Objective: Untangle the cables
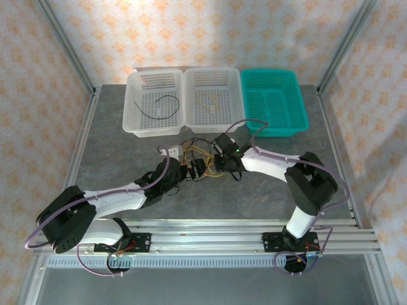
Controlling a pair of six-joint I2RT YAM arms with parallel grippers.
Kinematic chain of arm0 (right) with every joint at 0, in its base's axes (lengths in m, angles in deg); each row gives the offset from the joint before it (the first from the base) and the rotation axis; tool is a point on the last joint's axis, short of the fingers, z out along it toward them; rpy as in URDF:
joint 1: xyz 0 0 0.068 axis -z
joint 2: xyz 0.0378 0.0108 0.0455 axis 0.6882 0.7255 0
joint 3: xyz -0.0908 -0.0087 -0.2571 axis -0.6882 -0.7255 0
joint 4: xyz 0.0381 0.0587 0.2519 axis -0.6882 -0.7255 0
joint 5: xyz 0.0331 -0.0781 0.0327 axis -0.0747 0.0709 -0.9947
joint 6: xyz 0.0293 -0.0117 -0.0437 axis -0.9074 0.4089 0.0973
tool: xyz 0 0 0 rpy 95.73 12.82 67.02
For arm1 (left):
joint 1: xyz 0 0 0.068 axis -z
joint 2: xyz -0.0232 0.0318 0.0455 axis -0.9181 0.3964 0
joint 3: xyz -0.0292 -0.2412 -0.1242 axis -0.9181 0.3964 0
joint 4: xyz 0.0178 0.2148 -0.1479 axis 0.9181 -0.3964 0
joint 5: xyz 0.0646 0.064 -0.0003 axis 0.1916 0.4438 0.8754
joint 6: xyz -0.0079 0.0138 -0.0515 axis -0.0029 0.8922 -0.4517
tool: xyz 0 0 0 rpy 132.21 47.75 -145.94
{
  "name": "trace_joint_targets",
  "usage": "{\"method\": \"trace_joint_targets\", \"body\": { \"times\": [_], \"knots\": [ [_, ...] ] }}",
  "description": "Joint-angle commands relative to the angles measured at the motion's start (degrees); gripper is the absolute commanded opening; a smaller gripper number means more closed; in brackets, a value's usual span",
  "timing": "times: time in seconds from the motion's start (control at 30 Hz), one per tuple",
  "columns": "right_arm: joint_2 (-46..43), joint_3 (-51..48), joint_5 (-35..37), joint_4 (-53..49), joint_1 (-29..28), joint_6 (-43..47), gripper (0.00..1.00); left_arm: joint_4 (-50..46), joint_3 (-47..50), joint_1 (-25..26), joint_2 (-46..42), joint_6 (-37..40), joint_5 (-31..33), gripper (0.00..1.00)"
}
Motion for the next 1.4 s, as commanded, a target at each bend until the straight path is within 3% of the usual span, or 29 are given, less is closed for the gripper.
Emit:
{"method": "trace_joint_targets", "body": {
  "times": [0.0,0.73,1.13,1.37],
  "knots": [
    [1.5,2.0,3.5,-2.0,-0.6,-1.0,0.29,2.0,0.8,-0.5,-1.2,-0.2,0.3,0.99],
    [7.4,3.7,5.4,-4.3,-1.7,-2.1,0.26,1.1,0.6,-2.3,-1.0,1.0,-0.6,0.99],
    [8.2,2.3,5.8,-4.1,-1.6,-3.0,0.17,-4.5,-2.0,-4.1,-1.9,3.6,1.2,0.99],
    [4.9,1.6,10.1,-4.7,-1.7,-3.4,0.1,-11.8,-5.8,-5.1,-2.2,8.0,4.8,0.99]
  ]
}}
